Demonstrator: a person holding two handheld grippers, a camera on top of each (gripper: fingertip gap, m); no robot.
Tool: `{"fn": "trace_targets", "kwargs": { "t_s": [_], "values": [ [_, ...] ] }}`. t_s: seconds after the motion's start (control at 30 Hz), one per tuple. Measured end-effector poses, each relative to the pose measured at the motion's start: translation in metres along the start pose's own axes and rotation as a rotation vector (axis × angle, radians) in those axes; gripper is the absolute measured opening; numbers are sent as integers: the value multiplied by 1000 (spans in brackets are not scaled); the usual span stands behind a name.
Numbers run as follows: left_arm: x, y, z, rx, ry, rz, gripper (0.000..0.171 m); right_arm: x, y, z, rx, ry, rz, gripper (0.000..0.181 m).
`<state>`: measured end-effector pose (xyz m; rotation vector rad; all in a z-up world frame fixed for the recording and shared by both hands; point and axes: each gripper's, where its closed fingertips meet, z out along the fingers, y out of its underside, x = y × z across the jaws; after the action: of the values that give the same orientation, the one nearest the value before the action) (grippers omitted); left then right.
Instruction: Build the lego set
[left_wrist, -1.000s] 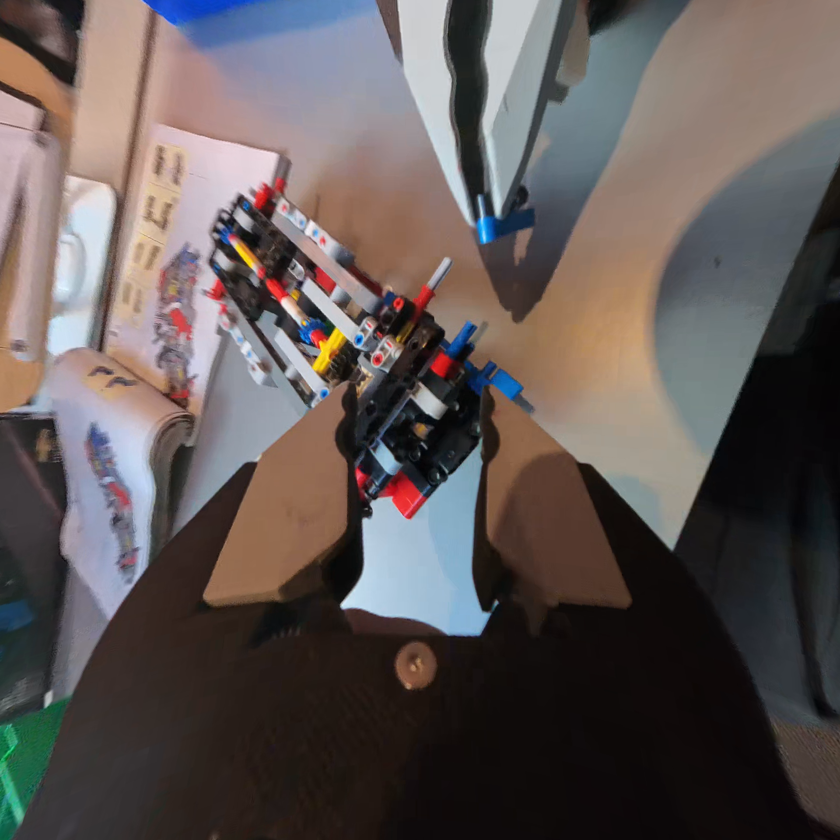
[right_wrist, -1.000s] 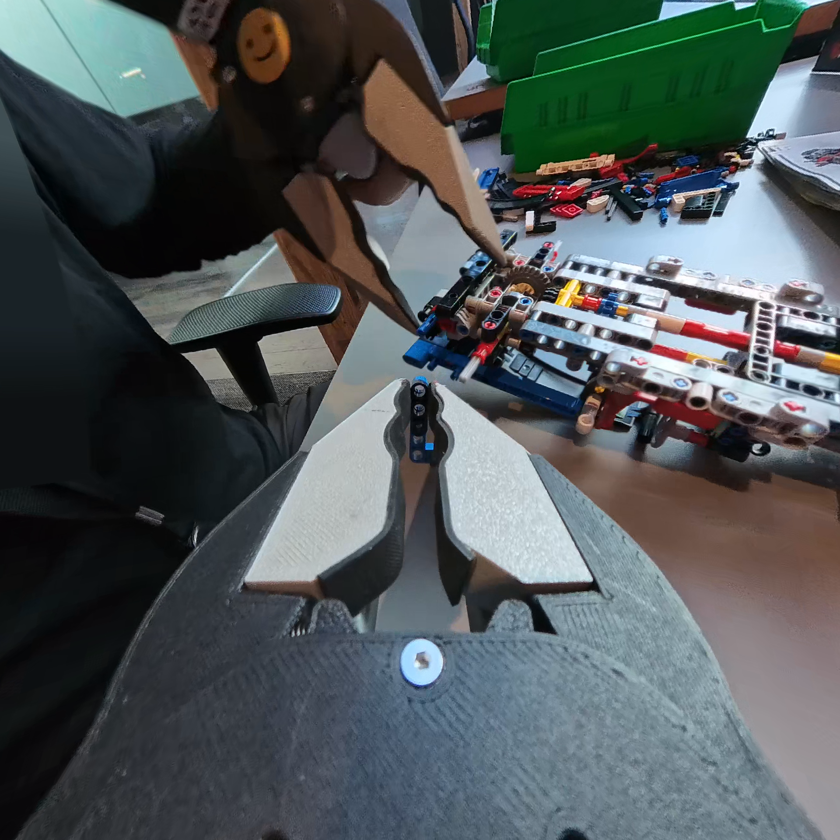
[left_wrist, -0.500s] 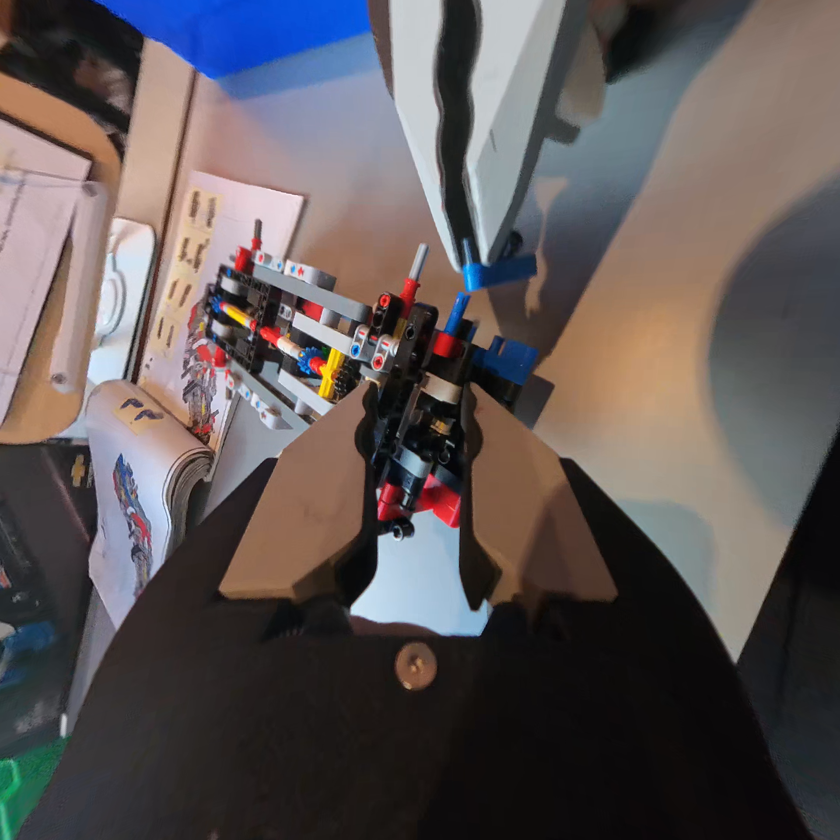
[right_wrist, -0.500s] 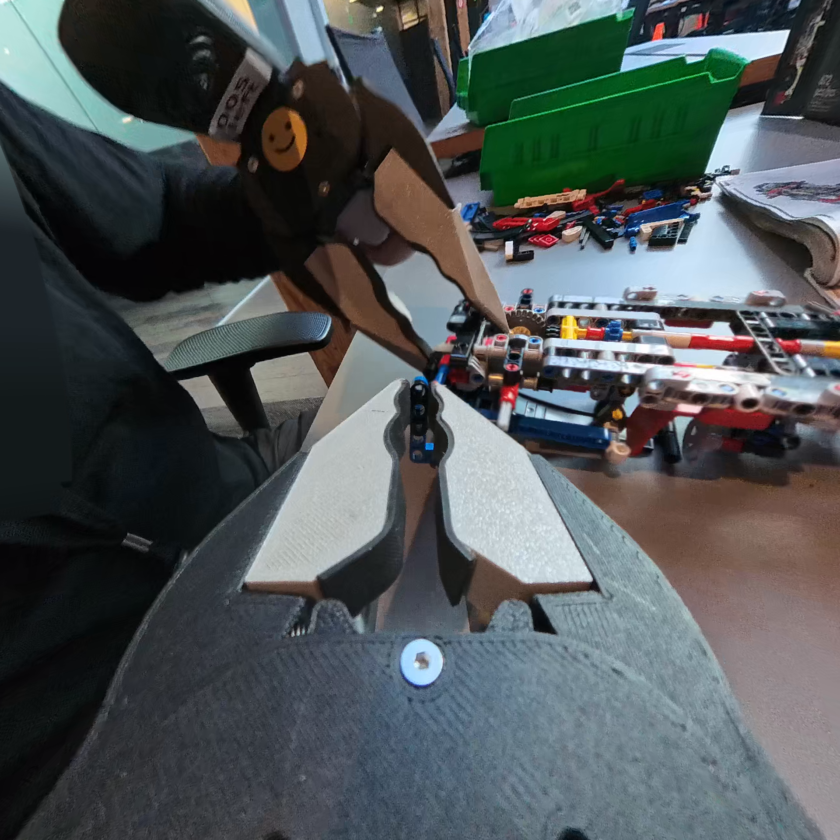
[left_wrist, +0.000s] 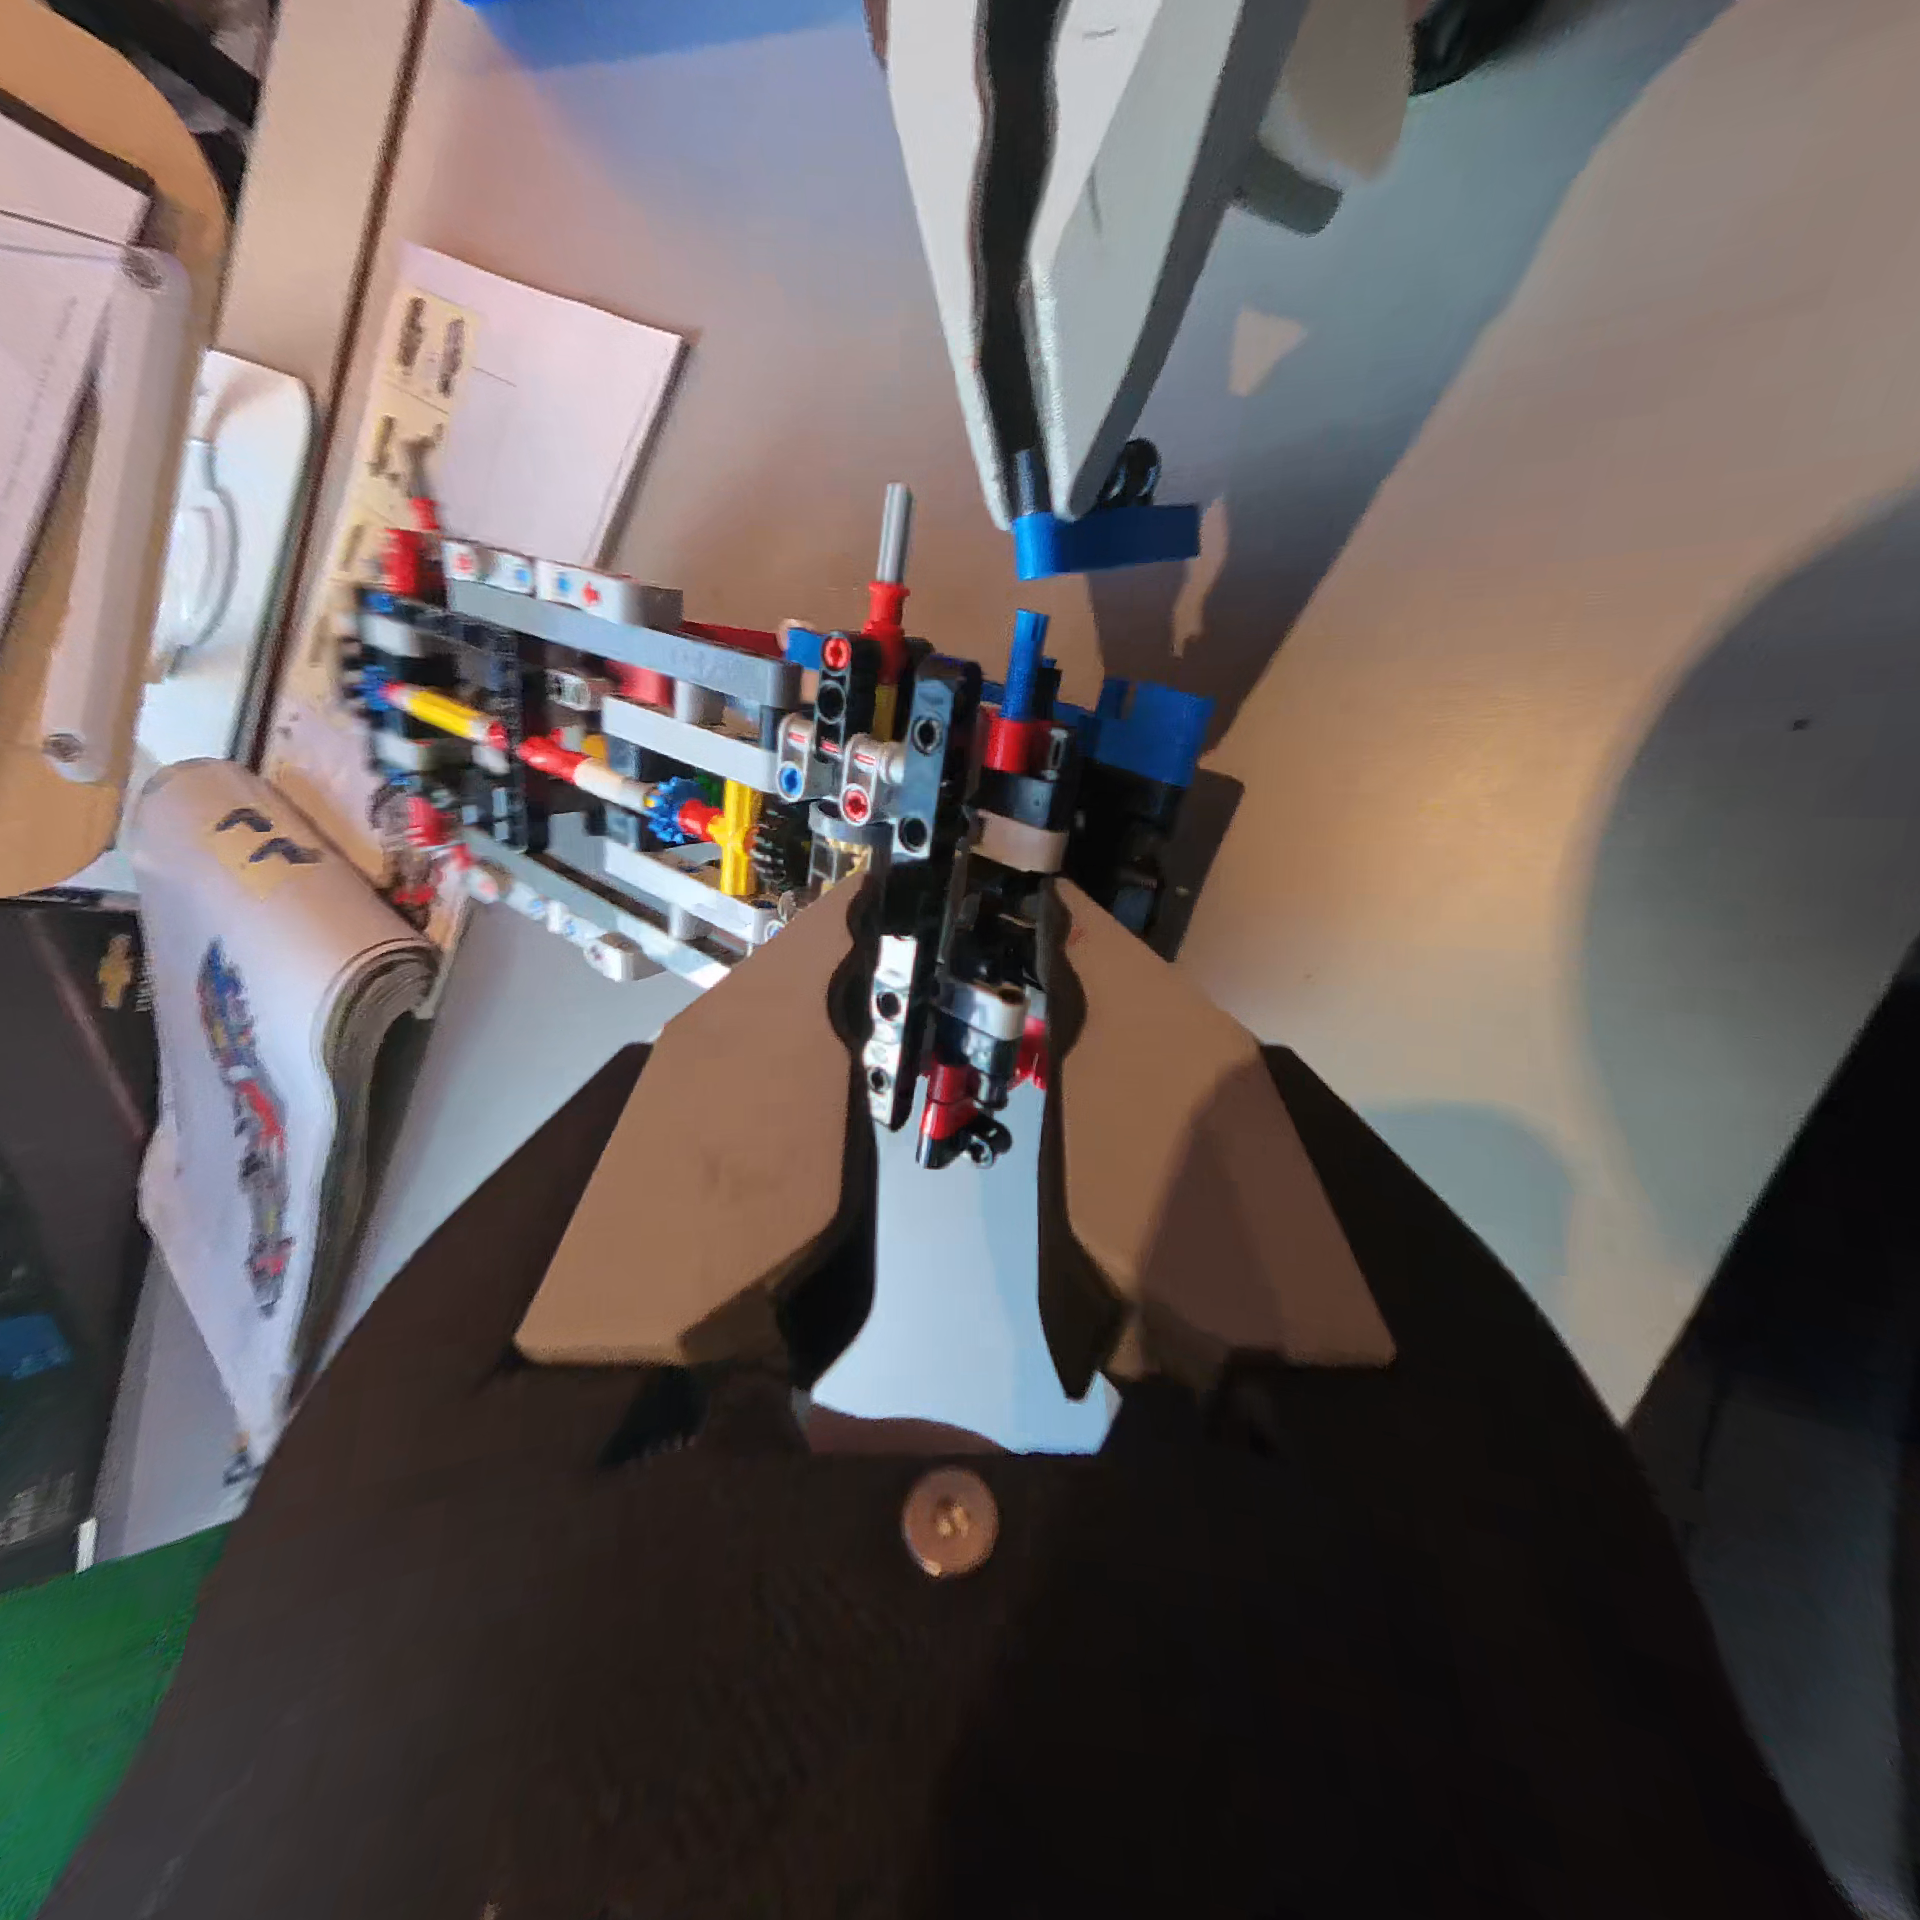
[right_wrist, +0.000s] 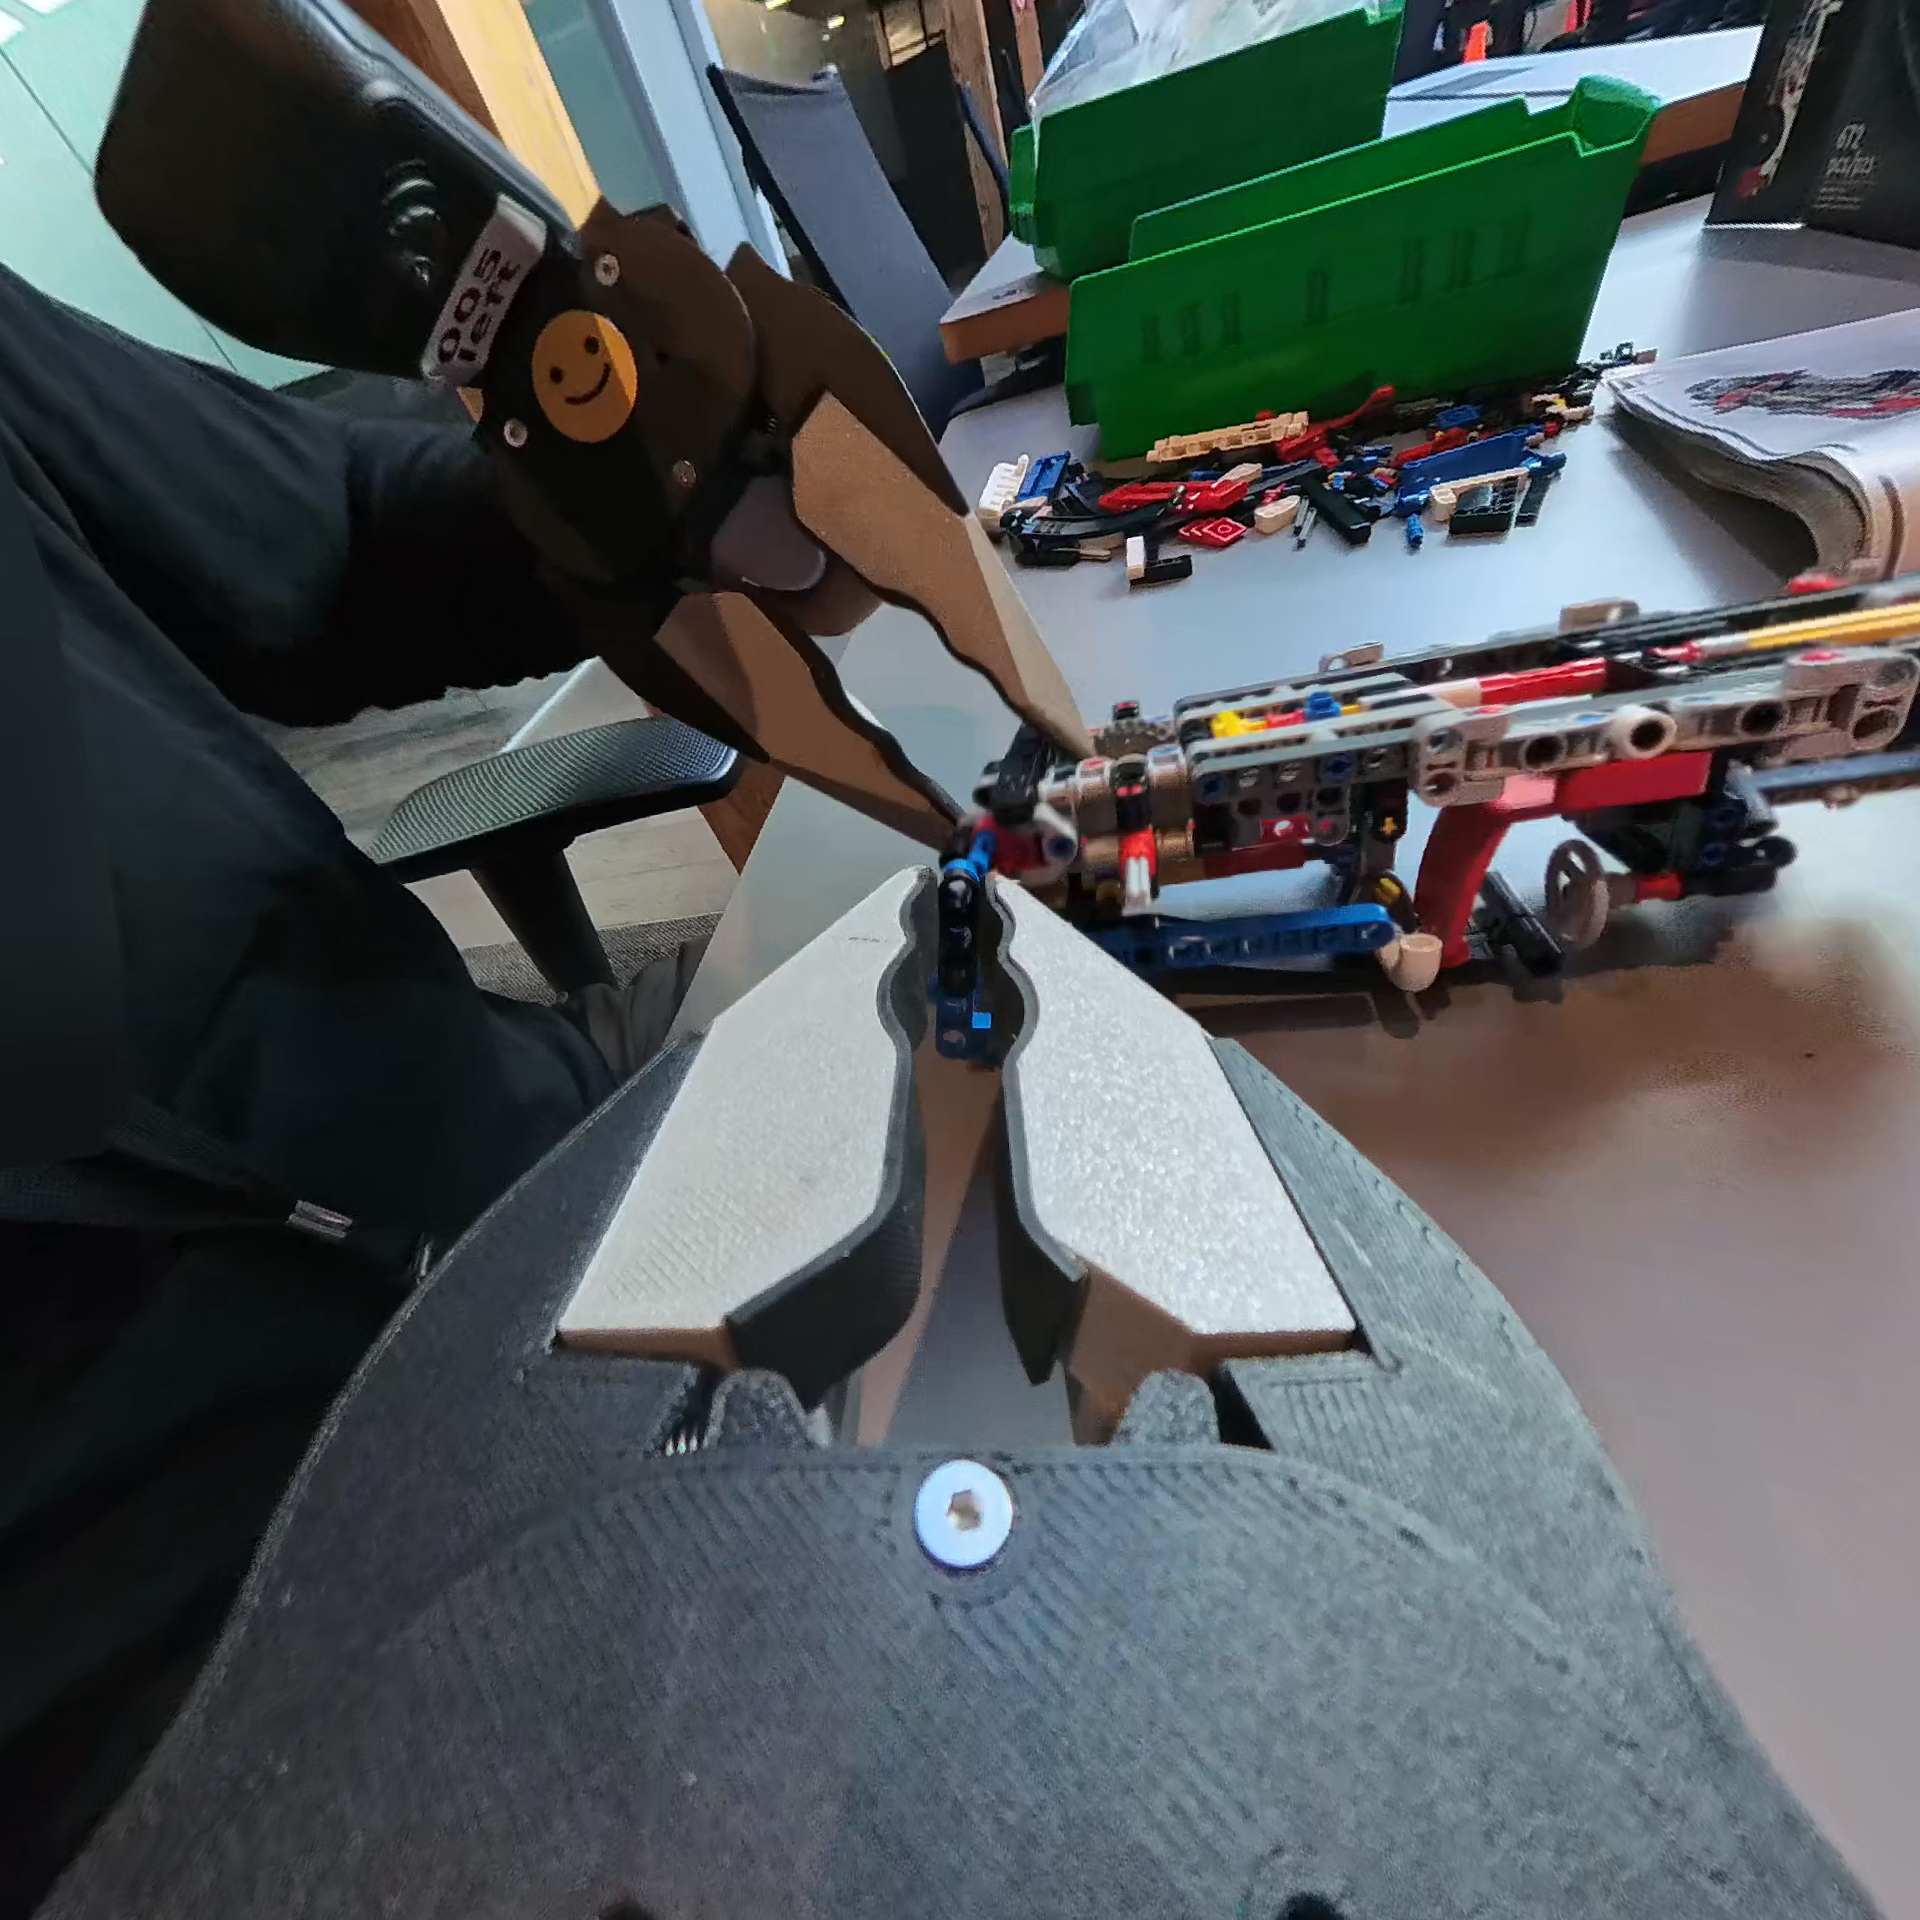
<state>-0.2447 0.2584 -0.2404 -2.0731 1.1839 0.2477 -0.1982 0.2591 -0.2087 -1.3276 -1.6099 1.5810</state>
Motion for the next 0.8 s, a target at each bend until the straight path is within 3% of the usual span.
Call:
{"fn": "trace_targets", "kwargs": {
  "t_s": [0.17,0.23,0.33,0.47,0.7,0.8],
  "values": [
    [10,-8,10,49,19,-18,20,2,-1,0,1,-2,5,4],
    [16,-9,13,65,32,-18,34,1,1,-1,-13,-16,-2,4],
    [9,-10,15,60,-24,0,20,2,5,-6,-51,-28,-85,4],
    [6,-10,13,95,-27,-35,17,5,5,-16,-45,-60,-205,4],
    [3,-13,8,304,107,-291,6,16,-4,-13,-7,-29,-230,4],
    [1,-11,9,341,124,-312,6,19,-5,-8,-14,-51,-213,4]
  ]
}}
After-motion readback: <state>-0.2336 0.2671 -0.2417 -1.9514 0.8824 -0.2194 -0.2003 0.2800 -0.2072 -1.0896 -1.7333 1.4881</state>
